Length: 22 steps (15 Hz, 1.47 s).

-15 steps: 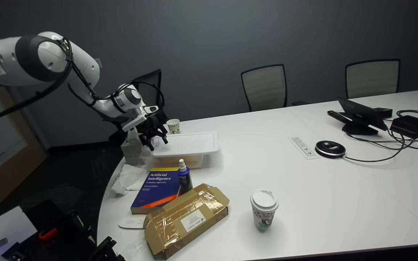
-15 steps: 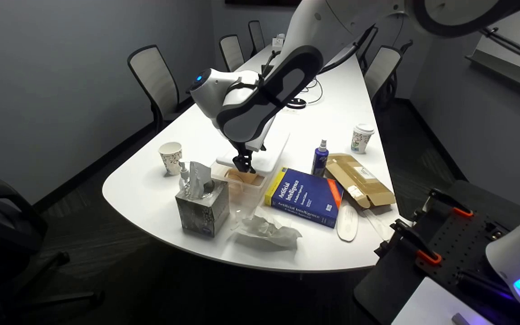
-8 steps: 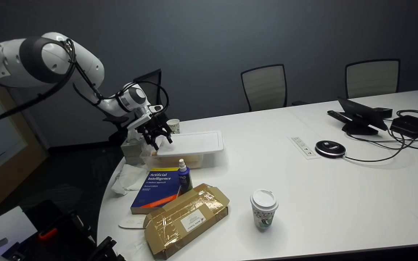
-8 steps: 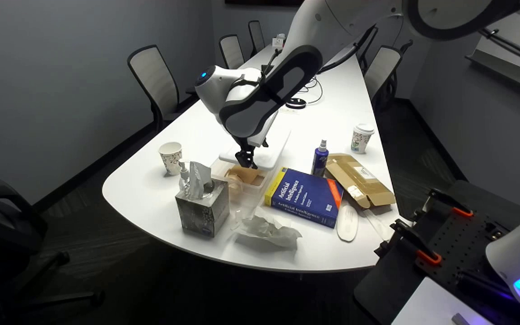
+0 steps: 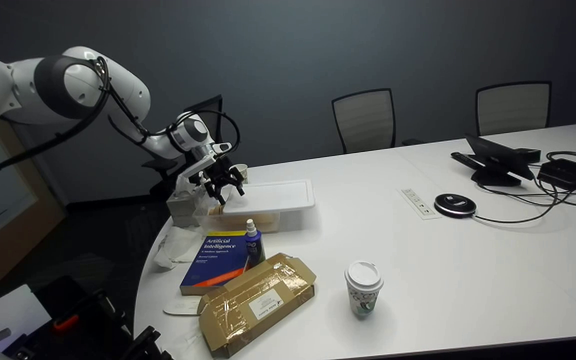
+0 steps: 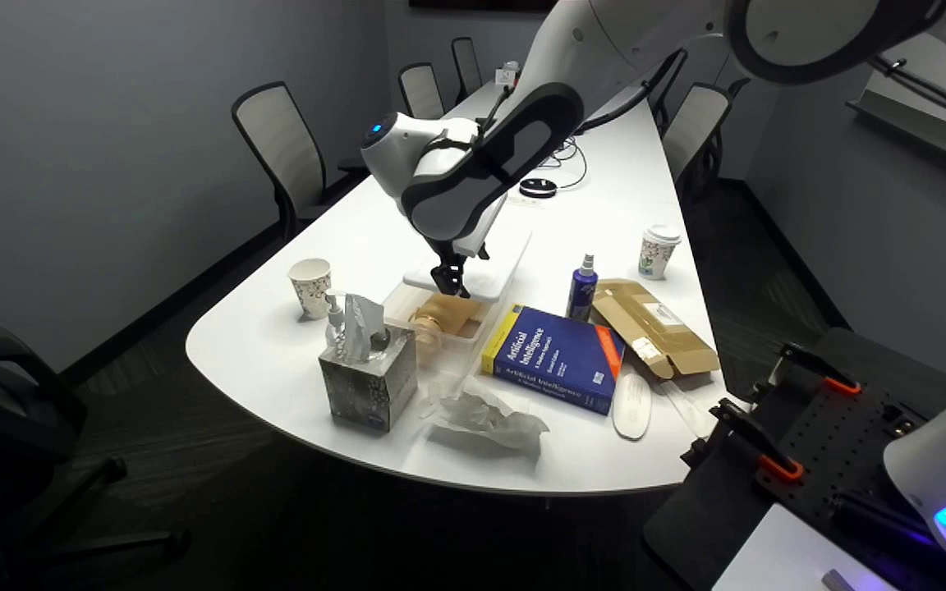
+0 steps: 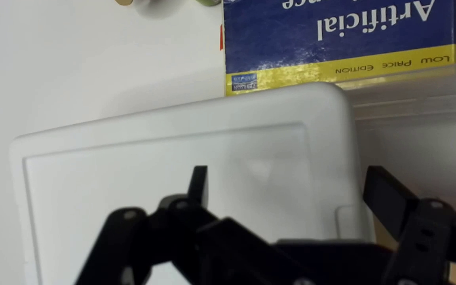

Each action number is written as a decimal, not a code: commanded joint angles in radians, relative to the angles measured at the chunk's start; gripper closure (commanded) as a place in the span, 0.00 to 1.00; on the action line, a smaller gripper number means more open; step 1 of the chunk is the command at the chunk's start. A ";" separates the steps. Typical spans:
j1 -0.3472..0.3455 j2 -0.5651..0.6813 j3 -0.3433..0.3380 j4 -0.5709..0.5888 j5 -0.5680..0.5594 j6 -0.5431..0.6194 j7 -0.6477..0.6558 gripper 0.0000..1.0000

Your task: Slide the lid off of the plastic box

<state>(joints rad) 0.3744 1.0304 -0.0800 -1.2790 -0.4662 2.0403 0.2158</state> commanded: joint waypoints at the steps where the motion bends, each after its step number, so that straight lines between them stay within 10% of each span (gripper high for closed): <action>1: 0.004 0.021 -0.008 0.051 -0.006 -0.042 -0.025 0.00; 22: -0.126 -0.182 0.151 -0.013 0.263 0.085 -0.168 0.00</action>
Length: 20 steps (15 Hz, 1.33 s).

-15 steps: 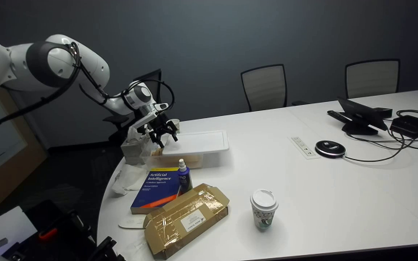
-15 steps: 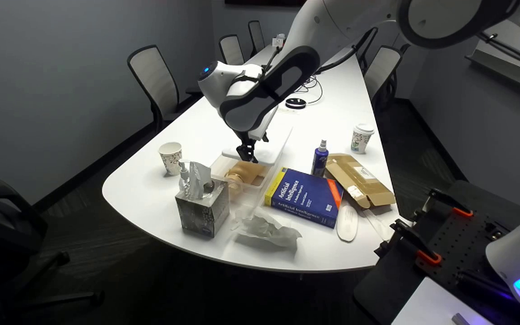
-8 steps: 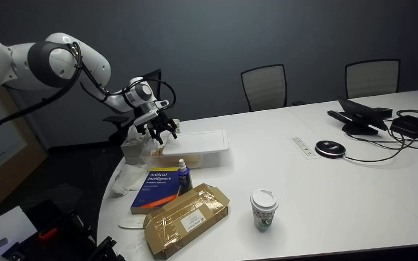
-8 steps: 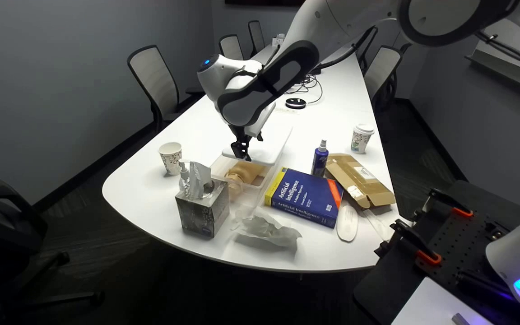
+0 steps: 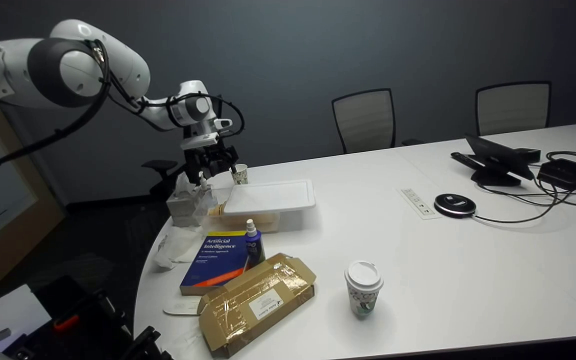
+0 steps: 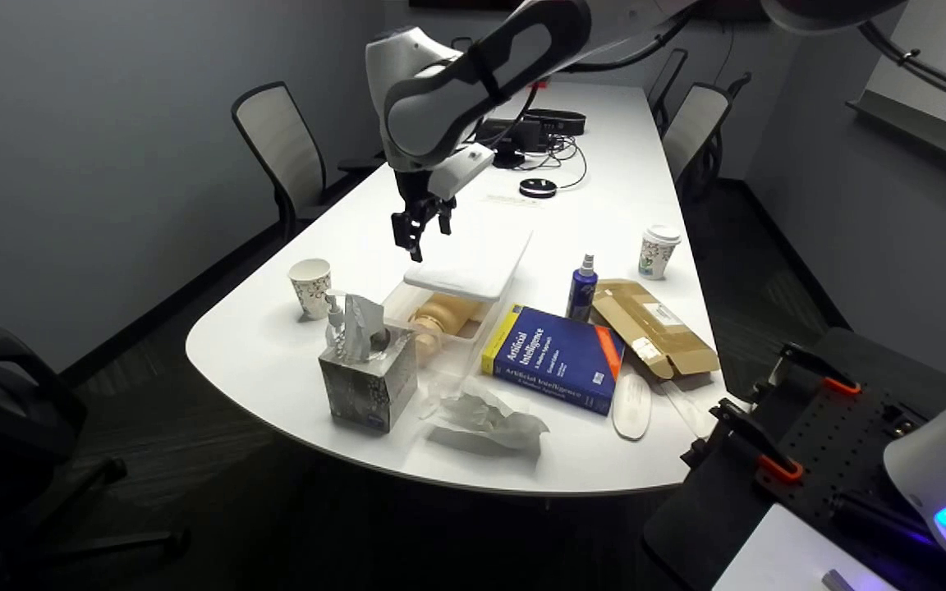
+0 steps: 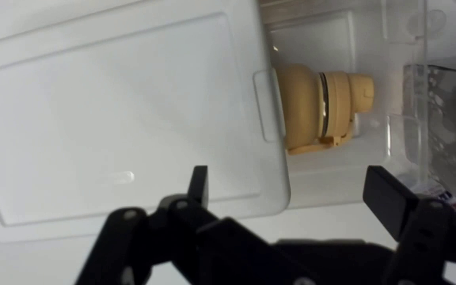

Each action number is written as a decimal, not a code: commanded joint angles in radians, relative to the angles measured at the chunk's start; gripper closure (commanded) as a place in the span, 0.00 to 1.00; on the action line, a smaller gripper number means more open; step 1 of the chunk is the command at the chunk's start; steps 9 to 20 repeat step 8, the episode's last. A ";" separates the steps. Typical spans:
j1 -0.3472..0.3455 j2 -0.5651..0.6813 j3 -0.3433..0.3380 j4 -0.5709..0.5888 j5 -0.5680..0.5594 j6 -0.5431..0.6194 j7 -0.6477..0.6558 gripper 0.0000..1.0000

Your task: Slide the lid off of the plastic box

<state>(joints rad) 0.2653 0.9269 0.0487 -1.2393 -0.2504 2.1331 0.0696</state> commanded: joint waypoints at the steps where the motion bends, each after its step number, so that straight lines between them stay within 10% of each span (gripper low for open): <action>1: -0.018 -0.088 0.022 -0.050 0.056 -0.015 -0.022 0.00; 20: -0.012 -0.104 0.019 -0.044 0.092 -0.028 -0.010 0.00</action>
